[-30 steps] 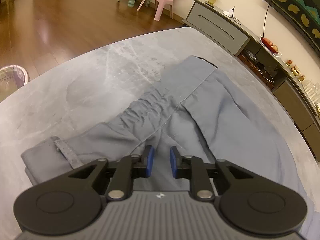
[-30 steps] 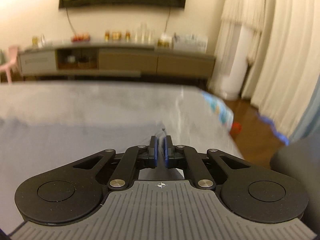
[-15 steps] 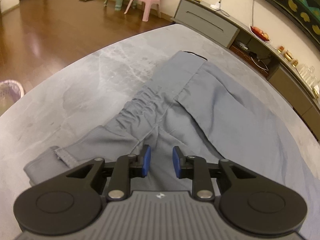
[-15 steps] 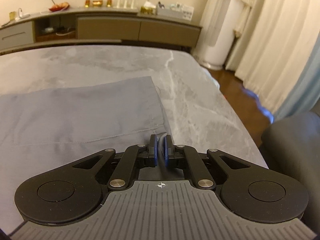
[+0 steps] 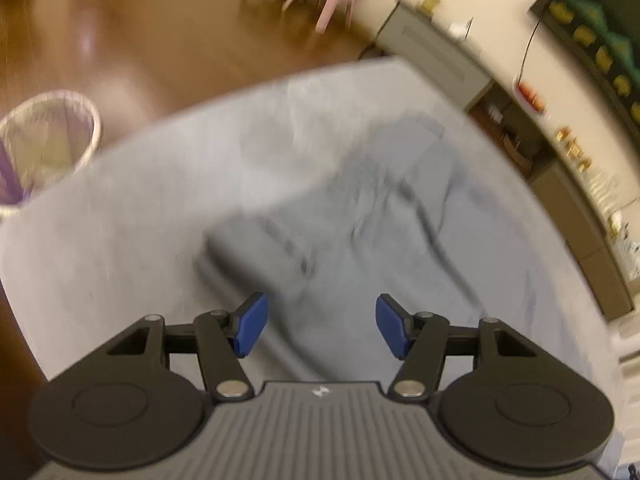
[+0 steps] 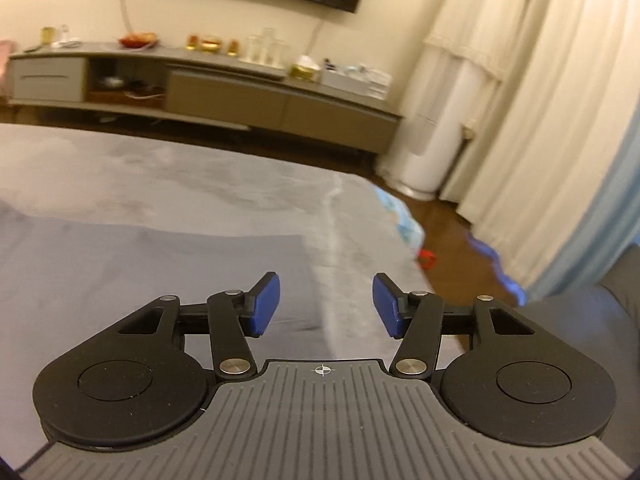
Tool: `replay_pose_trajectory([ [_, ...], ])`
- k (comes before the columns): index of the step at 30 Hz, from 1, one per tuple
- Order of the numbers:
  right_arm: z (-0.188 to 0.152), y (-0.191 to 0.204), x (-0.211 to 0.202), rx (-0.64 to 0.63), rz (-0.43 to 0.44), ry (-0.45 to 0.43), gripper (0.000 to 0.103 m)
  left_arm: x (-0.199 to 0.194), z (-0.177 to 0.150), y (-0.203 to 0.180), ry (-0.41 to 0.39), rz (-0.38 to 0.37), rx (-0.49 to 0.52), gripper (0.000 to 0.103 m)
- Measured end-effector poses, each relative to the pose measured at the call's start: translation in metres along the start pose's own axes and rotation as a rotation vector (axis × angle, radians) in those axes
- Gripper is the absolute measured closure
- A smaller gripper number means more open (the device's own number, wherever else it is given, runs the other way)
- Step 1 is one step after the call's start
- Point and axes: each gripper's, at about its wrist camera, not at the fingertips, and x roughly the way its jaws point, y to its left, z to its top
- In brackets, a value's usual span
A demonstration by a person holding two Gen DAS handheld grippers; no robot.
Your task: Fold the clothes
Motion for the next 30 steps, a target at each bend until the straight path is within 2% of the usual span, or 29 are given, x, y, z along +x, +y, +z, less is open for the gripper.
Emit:
replay_pose_trajectory([
  [2,-0.002,0.012,-0.006,-0.005,0.06,0.01,0.051,0.014,-0.009,-0.008,0.039,0.035,0.018,0.05],
  [3,-0.003,0.015,-0.01,0.017,0.101,0.015,0.052,0.018,-0.013,-0.015,0.028,0.074,0.055,0.06],
  [5,-0.006,0.008,-0.021,0.133,0.212,0.027,0.051,0.026,-0.013,-0.027,-0.025,0.158,0.136,0.077],
  [6,-0.009,-0.001,-0.026,0.215,0.275,0.033,0.05,0.03,-0.011,-0.031,-0.045,0.191,0.162,0.081],
  [8,-0.02,-0.023,-0.035,0.38,0.378,0.041,0.037,0.038,-0.006,-0.037,-0.084,0.259,0.205,0.081],
  [11,-0.054,-0.056,-0.047,0.548,0.391,0.06,0.031,0.038,0.004,-0.04,-0.124,0.355,0.133,0.078],
  [14,-0.088,-0.085,-0.053,0.647,0.364,0.111,0.031,0.011,-0.003,-0.052,-0.176,0.259,0.034,0.067],
  [17,-0.111,-0.099,-0.051,0.713,0.388,0.173,0.03,-0.023,-0.02,-0.076,-0.258,0.136,0.012,0.06],
  [18,-0.115,-0.099,-0.048,0.724,0.404,0.192,0.029,-0.028,-0.026,-0.089,-0.271,0.096,0.037,0.056],
  [19,-0.116,-0.097,-0.043,0.726,0.419,0.208,0.03,-0.03,-0.032,-0.104,-0.271,0.053,0.081,0.054],
  [20,-0.116,-0.094,-0.038,0.72,0.429,0.218,0.045,-0.027,-0.037,-0.122,-0.257,0.013,0.145,0.053],
  [21,-0.114,-0.09,-0.035,0.704,0.443,0.215,0.065,-0.022,-0.048,-0.14,-0.245,-0.009,0.219,0.053],
  [22,-0.108,-0.085,-0.038,0.685,0.464,0.187,0.103,-0.017,-0.059,-0.159,-0.232,-0.031,0.294,0.053],
  [24,-0.089,-0.078,-0.056,0.667,0.525,0.062,0.103,-0.009,-0.085,-0.196,-0.209,-0.08,0.458,0.056],
  [25,-0.08,-0.074,-0.065,0.66,0.547,0.019,0.103,-0.01,-0.116,-0.219,-0.212,-0.128,0.604,0.056],
  [26,-0.072,-0.07,-0.072,0.645,0.551,-0.012,0.103,-0.012,-0.147,-0.241,-0.215,-0.176,0.75,0.056],
  [28,-0.067,-0.065,-0.077,0.621,0.489,-0.003,0.1,-0.015,-0.209,-0.283,-0.214,-0.272,1.032,0.054],
  [30,-0.072,-0.063,-0.076,0.593,0.413,0.057,0.065,-0.018,-0.268,-0.306,-0.18,-0.351,1.205,0.052],
])
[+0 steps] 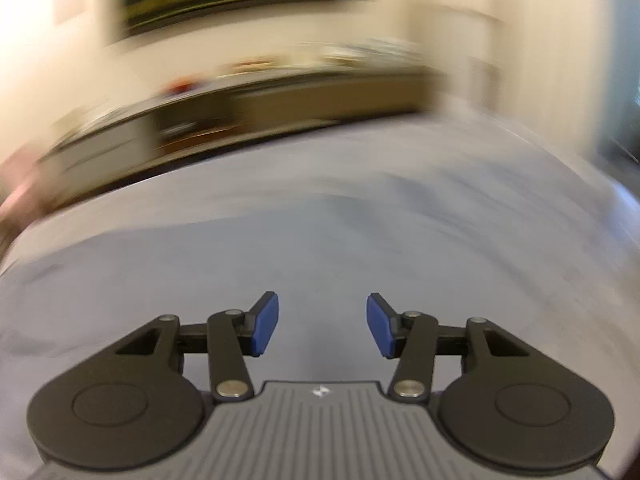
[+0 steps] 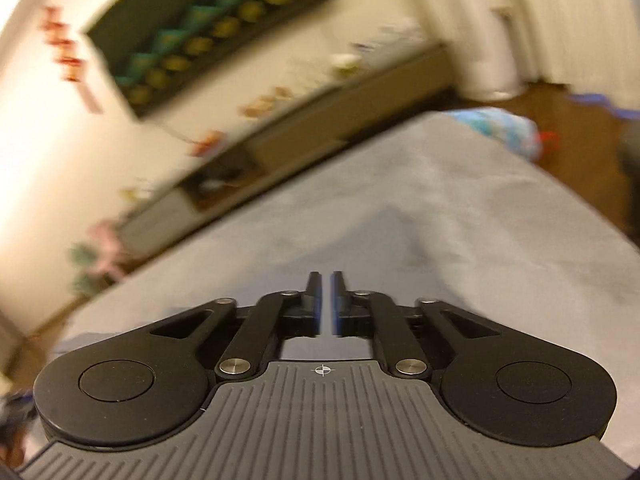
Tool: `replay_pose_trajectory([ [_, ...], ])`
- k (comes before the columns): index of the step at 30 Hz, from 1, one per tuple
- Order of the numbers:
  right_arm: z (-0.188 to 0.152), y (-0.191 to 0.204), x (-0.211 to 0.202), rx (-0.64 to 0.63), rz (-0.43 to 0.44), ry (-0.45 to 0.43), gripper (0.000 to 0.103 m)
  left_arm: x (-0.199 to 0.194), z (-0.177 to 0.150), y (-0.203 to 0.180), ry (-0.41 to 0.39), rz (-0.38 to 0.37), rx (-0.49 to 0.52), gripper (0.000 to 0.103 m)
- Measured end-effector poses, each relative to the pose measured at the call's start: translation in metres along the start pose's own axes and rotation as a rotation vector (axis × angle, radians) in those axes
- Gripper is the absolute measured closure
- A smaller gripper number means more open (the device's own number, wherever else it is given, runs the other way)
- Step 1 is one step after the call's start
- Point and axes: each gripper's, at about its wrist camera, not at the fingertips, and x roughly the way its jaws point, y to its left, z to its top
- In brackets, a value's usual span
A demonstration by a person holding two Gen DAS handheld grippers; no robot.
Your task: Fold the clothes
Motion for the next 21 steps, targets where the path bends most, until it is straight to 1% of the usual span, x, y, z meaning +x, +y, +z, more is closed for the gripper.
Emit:
replay_pose_trajectory([
  [1,-0.004,-0.002,0.002,-0.009,-0.048,0.025,0.03,0.005,-0.002,-0.027,0.011,-0.05,0.069,0.052],
  [2,-0.009,-0.005,0.002,-0.026,-0.087,0.041,0.015,0.01,-0.005,-0.047,0.018,-0.09,0.122,0.052],
  [4,-0.019,-0.011,0.001,-0.065,-0.149,0.055,0.014,0.017,-0.007,-0.076,0.028,-0.155,0.201,0.052],
  [6,-0.028,-0.02,0.004,-0.081,-0.207,0.083,0.014,0.026,-0.007,-0.092,0.034,-0.191,0.238,0.053],
  [7,-0.03,-0.026,0.009,-0.082,-0.218,0.102,0.025,0.03,-0.006,-0.097,0.035,-0.209,0.249,0.053],
  [8,-0.029,-0.034,0.014,-0.069,-0.177,0.139,0.064,0.034,-0.003,-0.101,0.03,-0.229,0.252,0.052],
  [9,-0.027,-0.04,0.016,-0.031,-0.103,0.163,0.09,0.035,-0.001,-0.103,0.017,-0.238,0.26,0.049],
  [10,-0.025,-0.043,0.015,0.019,-0.029,0.161,0.103,0.035,0.0,-0.106,0.005,-0.246,0.268,0.047],
  [11,-0.022,-0.044,0.013,0.06,0.034,0.136,0.103,0.036,0.002,-0.108,-0.008,-0.254,0.277,0.042],
  [12,-0.016,-0.044,0.007,0.098,0.096,0.085,0.103,0.036,0.001,-0.109,-0.02,-0.258,0.289,0.04],
  [15,0.003,-0.049,0.007,0.255,0.252,-0.015,0.103,0.04,0.003,-0.119,-0.041,-0.269,0.302,0.039],
  [16,0.008,-0.05,0.01,0.3,0.284,-0.033,0.103,0.041,0.003,-0.122,-0.046,-0.273,0.299,0.039],
  [18,0.014,-0.053,0.018,0.375,0.32,-0.05,0.103,0.046,0.004,-0.128,-0.056,-0.264,0.296,0.038],
  [19,0.016,-0.053,0.023,0.396,0.324,-0.049,0.103,0.048,0.004,-0.131,-0.06,-0.255,0.294,0.038],
  [20,0.016,-0.051,0.027,0.403,0.315,-0.042,0.103,0.05,0.004,-0.135,-0.059,-0.225,0.289,0.04],
  [21,0.015,-0.05,0.031,0.404,0.306,-0.035,0.103,0.055,0.005,-0.137,-0.048,-0.196,0.278,0.051],
])
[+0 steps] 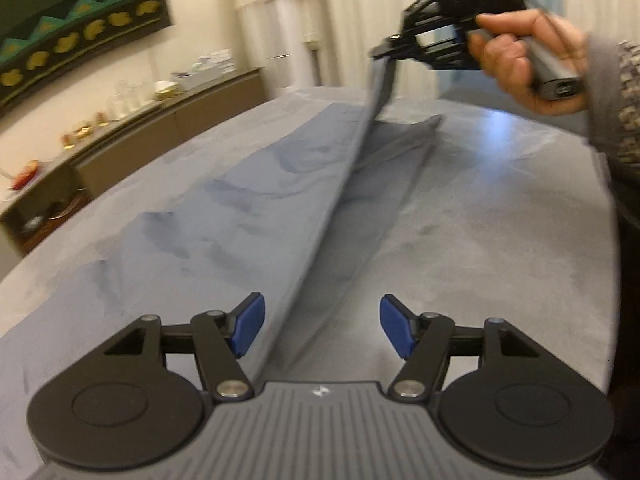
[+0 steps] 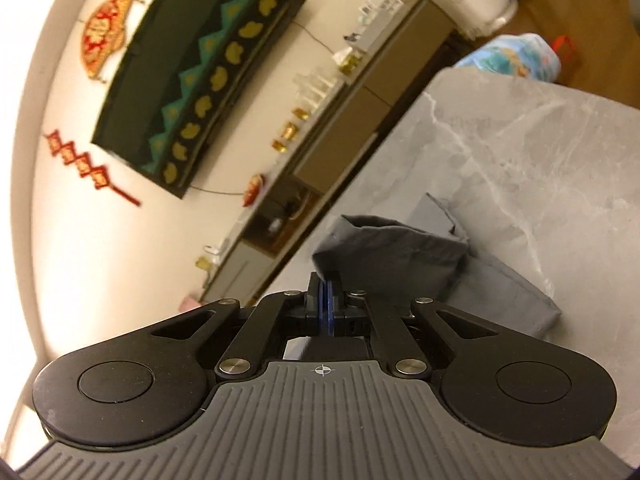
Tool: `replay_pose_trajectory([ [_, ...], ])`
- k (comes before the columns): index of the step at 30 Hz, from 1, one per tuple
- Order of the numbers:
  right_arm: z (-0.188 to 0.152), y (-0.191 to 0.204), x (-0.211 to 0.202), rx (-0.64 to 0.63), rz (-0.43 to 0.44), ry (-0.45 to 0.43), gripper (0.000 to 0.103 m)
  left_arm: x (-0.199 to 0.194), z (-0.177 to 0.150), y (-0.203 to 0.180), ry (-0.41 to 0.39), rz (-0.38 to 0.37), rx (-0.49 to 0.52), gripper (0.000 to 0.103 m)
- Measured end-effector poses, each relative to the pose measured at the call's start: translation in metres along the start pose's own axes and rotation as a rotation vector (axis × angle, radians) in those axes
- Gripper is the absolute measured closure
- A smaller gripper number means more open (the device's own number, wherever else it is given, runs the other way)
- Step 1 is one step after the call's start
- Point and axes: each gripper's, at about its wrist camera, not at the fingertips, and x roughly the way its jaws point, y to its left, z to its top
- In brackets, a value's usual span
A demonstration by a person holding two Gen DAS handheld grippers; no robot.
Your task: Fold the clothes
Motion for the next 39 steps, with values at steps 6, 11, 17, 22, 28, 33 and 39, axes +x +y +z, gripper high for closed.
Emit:
replay_pose_trajectory([
  [6,-0.008,0.0,0.007,-0.127,-0.147,0.067,0.092,0.03,0.009,0.005,0.064,0.061,-0.085,0.087],
  [11,-0.01,-0.017,0.0,-0.201,-0.345,0.055,0.054,0.041,0.019,0.011,0.071,0.055,-0.191,0.086],
  [17,-0.006,-0.039,-0.024,-0.067,-0.353,0.0,0.049,0.051,0.029,0.028,0.066,0.015,-0.376,0.085],
  [22,-0.007,-0.057,-0.024,0.105,-0.238,0.0,0.047,0.069,0.061,-0.002,0.072,-0.006,-0.306,0.075],
  [28,-0.004,-0.061,-0.029,0.141,-0.192,-0.028,0.047,0.124,0.13,-0.042,0.124,-0.039,-0.324,0.071],
  [33,0.0,-0.077,-0.034,0.18,-0.206,-0.039,0.047,0.16,0.174,-0.048,0.149,-0.043,-0.523,0.068],
  [39,0.004,-0.072,-0.008,-0.024,-0.246,0.081,0.049,0.18,0.184,-0.035,0.141,-0.12,-0.787,0.069],
])
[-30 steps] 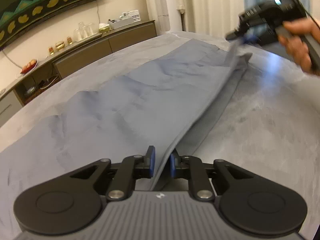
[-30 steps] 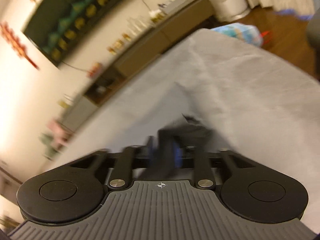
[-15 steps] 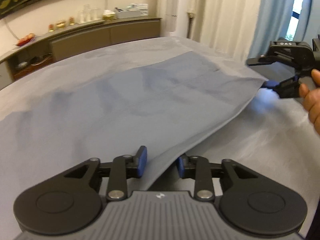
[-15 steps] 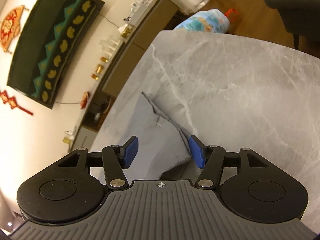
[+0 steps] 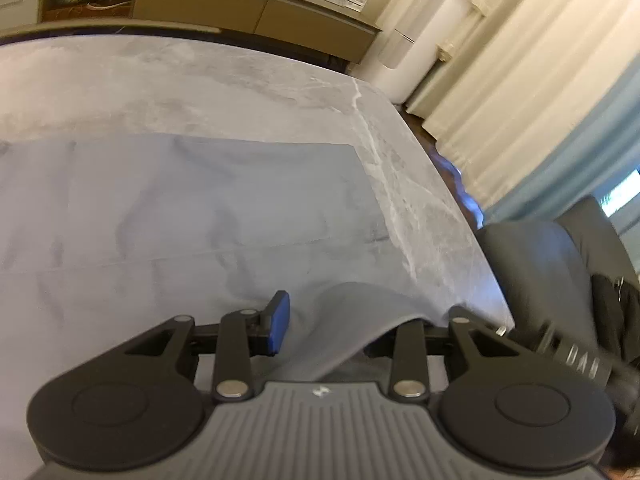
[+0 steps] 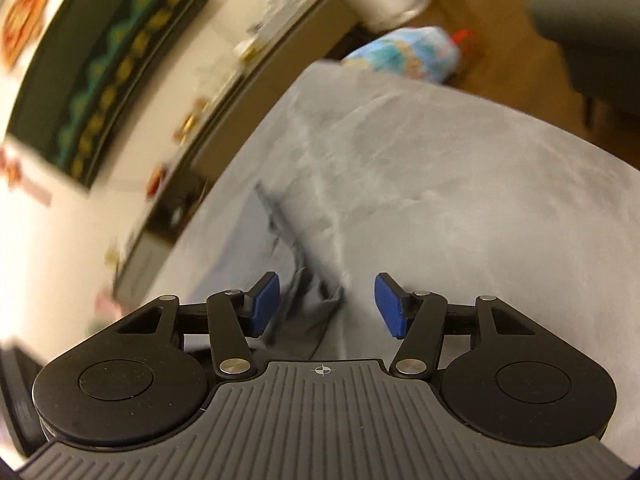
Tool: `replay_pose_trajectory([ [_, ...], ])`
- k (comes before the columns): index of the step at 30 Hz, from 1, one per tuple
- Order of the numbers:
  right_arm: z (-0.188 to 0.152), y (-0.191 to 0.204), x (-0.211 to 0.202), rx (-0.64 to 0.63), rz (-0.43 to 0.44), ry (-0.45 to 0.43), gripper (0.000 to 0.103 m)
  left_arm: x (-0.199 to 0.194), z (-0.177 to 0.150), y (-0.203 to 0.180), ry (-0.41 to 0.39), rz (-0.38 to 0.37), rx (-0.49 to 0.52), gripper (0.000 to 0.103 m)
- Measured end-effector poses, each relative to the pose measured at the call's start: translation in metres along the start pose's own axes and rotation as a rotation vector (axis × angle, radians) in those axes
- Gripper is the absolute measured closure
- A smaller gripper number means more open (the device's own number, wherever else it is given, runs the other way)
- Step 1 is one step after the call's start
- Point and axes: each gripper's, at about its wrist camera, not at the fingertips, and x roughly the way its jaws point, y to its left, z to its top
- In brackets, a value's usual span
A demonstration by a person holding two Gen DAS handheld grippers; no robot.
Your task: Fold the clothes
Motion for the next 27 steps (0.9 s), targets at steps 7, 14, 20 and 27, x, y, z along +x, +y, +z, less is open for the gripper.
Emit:
replay_pose_trajectory([
  [7,0.008,0.006,0.005,-0.016,0.058,-0.002,0.049,0.009,0.0,0.001,-0.016,0.004,-0.056,0.069],
  [14,0.012,-0.011,0.012,0.057,0.101,0.02,0.061,0.005,0.002,-0.023,-0.089,0.042,0.051,0.077],
  [20,0.012,-0.005,0.02,0.026,0.08,0.008,0.06,-0.003,0.0,0.002,-0.154,0.041,-0.139,0.081],
  [27,0.006,0.007,0.037,-0.134,0.015,0.076,0.099,0.018,-0.006,-0.002,-0.045,-0.039,-0.085,0.08],
])
